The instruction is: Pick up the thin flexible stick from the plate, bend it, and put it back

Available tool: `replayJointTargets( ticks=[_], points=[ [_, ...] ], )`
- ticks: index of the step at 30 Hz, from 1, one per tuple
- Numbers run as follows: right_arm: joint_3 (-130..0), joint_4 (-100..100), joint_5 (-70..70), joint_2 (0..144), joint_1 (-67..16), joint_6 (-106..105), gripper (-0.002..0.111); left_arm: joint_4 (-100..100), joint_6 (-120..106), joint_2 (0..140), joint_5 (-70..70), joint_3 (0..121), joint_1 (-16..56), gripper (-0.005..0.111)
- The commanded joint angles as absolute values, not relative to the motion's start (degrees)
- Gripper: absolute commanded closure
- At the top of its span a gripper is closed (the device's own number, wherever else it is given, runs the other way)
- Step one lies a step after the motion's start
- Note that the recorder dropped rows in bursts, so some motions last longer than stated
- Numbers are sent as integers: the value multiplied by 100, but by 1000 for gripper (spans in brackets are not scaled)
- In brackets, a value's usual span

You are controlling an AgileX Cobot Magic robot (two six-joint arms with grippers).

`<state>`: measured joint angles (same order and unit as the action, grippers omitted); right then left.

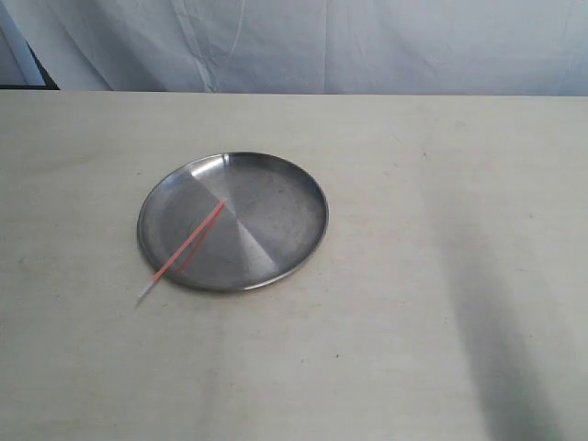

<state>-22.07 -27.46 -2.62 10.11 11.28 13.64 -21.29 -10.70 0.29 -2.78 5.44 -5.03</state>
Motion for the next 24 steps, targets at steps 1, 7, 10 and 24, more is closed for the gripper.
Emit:
replayJointTargets(
  ticks=[1, 7, 10, 24],
  points=[
    [-3479, -1843, -1736, 2885, 1116, 469, 108, -2141, -1069, 0, -306, 503, -498, 107],
    [-5519, -3661, -4300, 6056, 837, -1953, 108, -2141, -1069, 0, -306, 503, -498, 107],
    [-6389, -4253, -4796, 7366, 186, -2429, 108, -2141, -1069, 0, -306, 503, -498, 107],
    [-7827, -3096, -4017, 9689, -1437, -2284, 108, -2141, -1069, 0, -306, 503, -498, 107]
  ],
)
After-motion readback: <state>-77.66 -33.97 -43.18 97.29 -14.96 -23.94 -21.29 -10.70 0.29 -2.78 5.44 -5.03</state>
